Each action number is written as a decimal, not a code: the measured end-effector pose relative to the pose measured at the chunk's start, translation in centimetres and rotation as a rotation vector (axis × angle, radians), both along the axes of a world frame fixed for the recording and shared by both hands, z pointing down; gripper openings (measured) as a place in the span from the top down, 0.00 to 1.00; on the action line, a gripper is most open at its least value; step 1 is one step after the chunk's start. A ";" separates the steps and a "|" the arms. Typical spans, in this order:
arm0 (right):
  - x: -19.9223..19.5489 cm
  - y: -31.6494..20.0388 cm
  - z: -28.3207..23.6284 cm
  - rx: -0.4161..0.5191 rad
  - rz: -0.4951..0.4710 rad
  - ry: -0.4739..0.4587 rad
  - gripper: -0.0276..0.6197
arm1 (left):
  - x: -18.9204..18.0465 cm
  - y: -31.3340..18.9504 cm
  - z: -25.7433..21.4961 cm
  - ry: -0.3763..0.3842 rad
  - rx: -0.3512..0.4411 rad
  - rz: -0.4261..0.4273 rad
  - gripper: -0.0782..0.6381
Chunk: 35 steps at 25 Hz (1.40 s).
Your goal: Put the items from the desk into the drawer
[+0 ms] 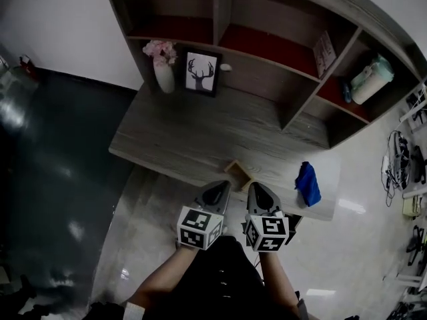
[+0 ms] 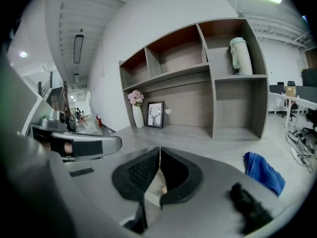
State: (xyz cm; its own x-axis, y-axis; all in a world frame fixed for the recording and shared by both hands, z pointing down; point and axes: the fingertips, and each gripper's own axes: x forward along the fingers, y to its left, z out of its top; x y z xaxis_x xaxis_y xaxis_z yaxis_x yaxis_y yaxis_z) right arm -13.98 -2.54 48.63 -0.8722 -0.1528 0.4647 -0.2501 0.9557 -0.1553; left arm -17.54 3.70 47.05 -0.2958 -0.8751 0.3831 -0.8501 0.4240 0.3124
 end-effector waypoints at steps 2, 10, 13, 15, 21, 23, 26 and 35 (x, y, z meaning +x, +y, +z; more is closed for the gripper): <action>-0.2 0.0 0.4 -0.003 -0.021 0.016 0.94 | -0.2 -0.2 0.3 0.006 -0.001 -0.010 0.88; -2.0 -0.9 1.8 0.011 -0.110 0.085 0.75 | -1.3 -1.0 2.1 0.044 -0.012 -0.033 0.88; -2.6 -1.4 2.6 0.052 -0.159 0.143 0.71 | -1.7 -1.3 3.0 0.061 -0.024 -0.036 0.88; -3.0 -1.5 3.2 0.063 -0.189 0.174 0.71 | -2.0 -1.6 3.6 0.074 -0.029 -0.038 0.88; -3.8 -1.2 5.4 0.069 -0.246 0.252 0.71 | -2.9 -2.3 5.5 0.102 -0.056 -0.028 0.88; -4.0 -1.1 6.1 0.076 -0.257 0.272 0.71 | -3.0 -2.5 6.0 0.117 -0.061 -0.025 0.88; -4.2 -1.2 7.0 0.065 -0.256 0.296 0.71 | -3.3 -2.7 6.7 0.131 -0.067 -0.024 0.88; -4.6 -2.2 9.8 0.059 -0.248 0.387 0.72 | -3.8 -3.2 7.9 0.161 -0.049 -0.025 0.88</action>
State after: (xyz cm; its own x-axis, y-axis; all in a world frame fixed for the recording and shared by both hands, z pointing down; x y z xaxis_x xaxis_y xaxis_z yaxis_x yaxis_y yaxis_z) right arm -18.62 -4.71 58.42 -0.6501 0.0026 0.7599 -0.0421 0.9983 -0.0394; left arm -21.35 0.49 54.97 -0.2489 -0.8471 0.4696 -0.7795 0.4629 0.4219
